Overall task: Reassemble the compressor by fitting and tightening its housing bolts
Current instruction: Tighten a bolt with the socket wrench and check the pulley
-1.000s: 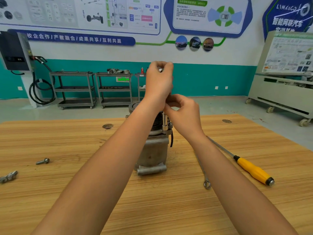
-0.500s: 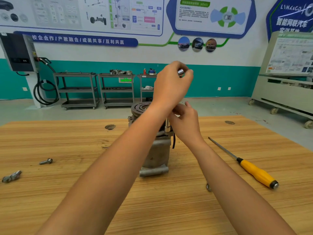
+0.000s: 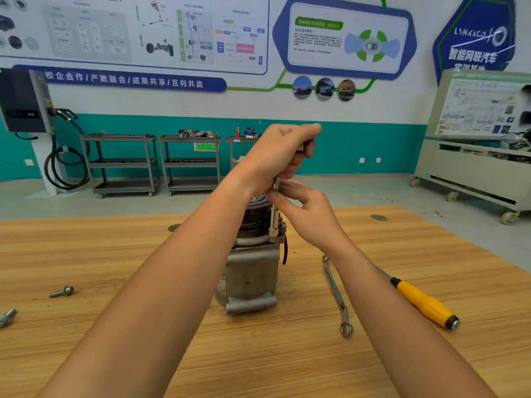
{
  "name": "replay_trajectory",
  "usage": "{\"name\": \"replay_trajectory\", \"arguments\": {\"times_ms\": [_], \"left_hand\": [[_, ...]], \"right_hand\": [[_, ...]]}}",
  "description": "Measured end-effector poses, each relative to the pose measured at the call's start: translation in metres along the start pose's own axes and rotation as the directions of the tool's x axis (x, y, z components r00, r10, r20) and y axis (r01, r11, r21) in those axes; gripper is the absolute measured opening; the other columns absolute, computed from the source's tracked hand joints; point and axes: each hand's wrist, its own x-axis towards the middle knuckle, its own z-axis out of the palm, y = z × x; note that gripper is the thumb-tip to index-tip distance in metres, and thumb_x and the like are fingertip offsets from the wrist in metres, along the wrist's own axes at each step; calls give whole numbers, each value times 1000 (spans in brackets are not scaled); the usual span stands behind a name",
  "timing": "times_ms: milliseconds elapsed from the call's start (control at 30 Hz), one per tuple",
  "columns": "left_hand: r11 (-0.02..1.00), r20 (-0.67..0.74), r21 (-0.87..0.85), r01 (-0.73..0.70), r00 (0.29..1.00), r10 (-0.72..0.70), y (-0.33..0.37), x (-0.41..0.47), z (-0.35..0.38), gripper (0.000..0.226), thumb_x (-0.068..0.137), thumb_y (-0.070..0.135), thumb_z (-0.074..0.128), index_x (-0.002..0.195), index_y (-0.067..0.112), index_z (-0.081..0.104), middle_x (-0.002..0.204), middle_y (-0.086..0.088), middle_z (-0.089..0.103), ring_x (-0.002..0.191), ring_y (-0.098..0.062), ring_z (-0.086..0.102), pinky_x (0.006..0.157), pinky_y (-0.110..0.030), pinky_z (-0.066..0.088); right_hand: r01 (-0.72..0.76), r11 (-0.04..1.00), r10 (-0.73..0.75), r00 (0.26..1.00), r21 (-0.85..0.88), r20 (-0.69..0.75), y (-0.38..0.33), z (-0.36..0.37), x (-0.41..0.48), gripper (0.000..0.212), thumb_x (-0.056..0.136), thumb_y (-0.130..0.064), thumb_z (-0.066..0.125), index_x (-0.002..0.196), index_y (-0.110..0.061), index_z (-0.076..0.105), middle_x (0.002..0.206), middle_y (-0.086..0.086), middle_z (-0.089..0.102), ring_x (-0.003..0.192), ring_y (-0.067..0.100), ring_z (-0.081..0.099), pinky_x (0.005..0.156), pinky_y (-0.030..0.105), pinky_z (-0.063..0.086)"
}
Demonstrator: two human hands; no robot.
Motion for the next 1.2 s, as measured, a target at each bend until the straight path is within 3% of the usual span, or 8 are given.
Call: {"name": "replay_trajectory", "arguments": {"times_ms": [133, 233, 367, 433, 533, 833, 1067, 1200], "left_hand": [[929, -274, 366, -60, 947, 169, 0, -5, 22, 40, 97, 25, 44, 67, 10, 64, 54, 1, 51, 49, -12, 42, 51, -23, 35], [819, -326, 573, -22, 911, 253, -1, -9, 35, 27, 97, 22, 41, 83, 8, 59, 77, -2, 55, 72, -17, 48, 63, -30, 32], [921, -395, 386, -55, 892, 219, 3, -13, 37, 41, 94, 22, 47, 56, 19, 32, 48, 10, 34, 51, -7, 31, 51, -24, 23], [954, -400, 284, -93, 893, 206, 3, -12, 32, 46, 91, 20, 51, 52, 17, 27, 39, 8, 25, 45, -9, 23, 50, -26, 20], [987, -376, 98, -130, 913, 158, 5, -13, 23, 44, 90, 17, 52, 52, 15, 30, 46, 5, 24, 51, -16, 27, 55, -28, 26], [975, 40, -202, -87, 995, 97, 1, -14, -19, 51, 86, 29, 46, 35, 24, 36, 40, 8, 30, 49, -12, 38, 64, -26, 36], [978, -508, -190, -90, 861, -19, -12, -18, 8, 31, 98, 27, 44, 72, 19, 58, 62, 7, 56, 63, -4, 55, 67, -25, 45], [975, -615, -144, -169, 787, 45, -11, -17, 23, 38, 100, 22, 39, 64, 18, 51, 50, 8, 43, 48, -5, 41, 52, -21, 36]], "right_hand": [[-10, 1000, 11, 998, 8, -69, 0, 1, -2, 13, 88, -7, 59, 88, -9, 72, 85, -14, 70, 82, -11, 57, 67, -2, 37], [-6, 999, 2, 994, -38, -111, 6, 3, -4, 53, 82, 12, 50, 47, -26, 39, 37, -27, 46, 50, -19, 46, 49, -1, 32], [11, 997, -11, 1000, -74, 0, 10, 3, -4, 42, 86, -1, 55, 64, -36, 47, 56, -38, 53, 67, -20, 50, 56, -2, 34], [-16, 996, 29, 989, -90, 147, 12, 4, -8, 16, 88, -23, 57, 92, -38, 59, 89, -39, 58, 88, -11, 52, 68, -2, 35], [-49, 989, 87, 959, -143, 271, 20, 2, -7, 49, 88, -39, 55, 135, -29, 47, 140, -12, 47, 125, 7, 43, 98, 20, 36], [-72, 970, 150, 927, -230, 343, 14, -9, 0, 70, 82, -17, 64, 142, -36, 34, 152, -13, 24, 143, 6, 6, 116, 52, 9], [-60, 963, 154, 922, -261, 355, 13, -11, 0, 74, 82, -16, 62, 147, -26, 28, 155, -13, 18, 144, 6, 5, 116, 51, 11], [-58, 971, 144, 916, -231, 374, 13, -11, -2, 75, 82, -21, 68, 145, -31, 29, 155, -9, 22, 143, 10, 15, 115, 51, 15]]}}
